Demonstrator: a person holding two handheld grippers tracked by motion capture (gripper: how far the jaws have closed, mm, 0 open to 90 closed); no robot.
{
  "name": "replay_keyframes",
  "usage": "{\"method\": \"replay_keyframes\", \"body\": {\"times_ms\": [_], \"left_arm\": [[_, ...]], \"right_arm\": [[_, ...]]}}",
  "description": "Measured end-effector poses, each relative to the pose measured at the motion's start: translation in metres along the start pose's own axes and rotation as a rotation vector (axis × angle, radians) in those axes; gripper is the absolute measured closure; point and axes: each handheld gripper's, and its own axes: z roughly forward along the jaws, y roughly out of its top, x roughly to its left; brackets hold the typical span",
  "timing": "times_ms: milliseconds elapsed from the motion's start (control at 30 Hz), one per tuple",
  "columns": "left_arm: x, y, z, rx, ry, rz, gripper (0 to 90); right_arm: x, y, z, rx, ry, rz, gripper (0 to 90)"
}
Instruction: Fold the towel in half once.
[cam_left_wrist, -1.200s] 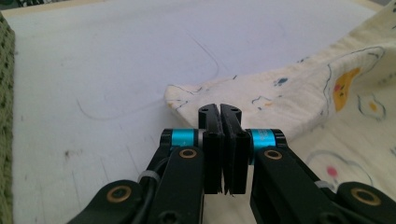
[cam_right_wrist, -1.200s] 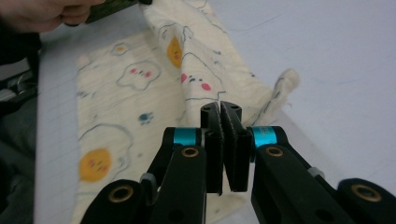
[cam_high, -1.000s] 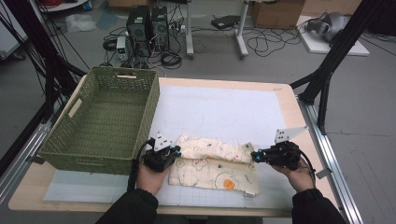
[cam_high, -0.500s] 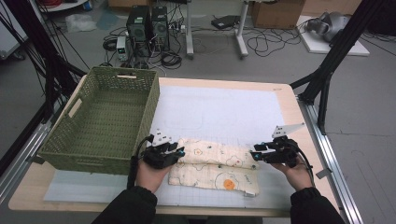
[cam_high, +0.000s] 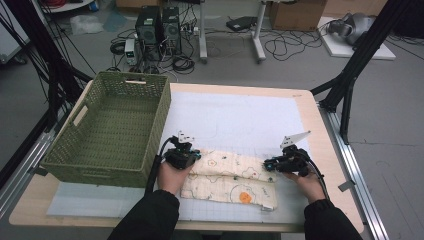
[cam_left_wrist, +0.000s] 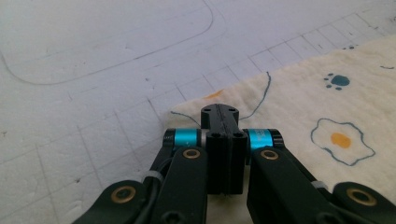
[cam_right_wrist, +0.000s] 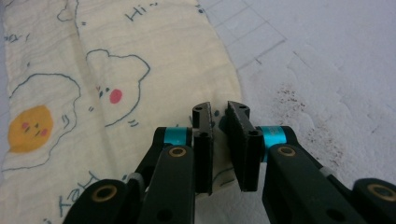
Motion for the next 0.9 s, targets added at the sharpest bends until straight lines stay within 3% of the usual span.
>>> {"method": "replay_keyframes", "body": {"times_ms": [400, 500, 900], "left_arm": [[-0.004, 0.005, -0.022, -0.101, 0.023, 0.044, 89.8], [-0.007, 0.006, -0.028, -0.108, 0.023, 0.06, 89.8], [-0.008, 0.01, -0.039, -0.15, 0.017, 0.05, 89.7]], "right_arm": [[0.01, 0.01, -0.017, -0.055, -0.036, -0.048, 81.6], [0.013, 0.012, -0.02, -0.059, -0.036, -0.06, 81.5], [0.017, 0.015, -0.029, -0.1, -0.034, -0.068, 79.0]]}}
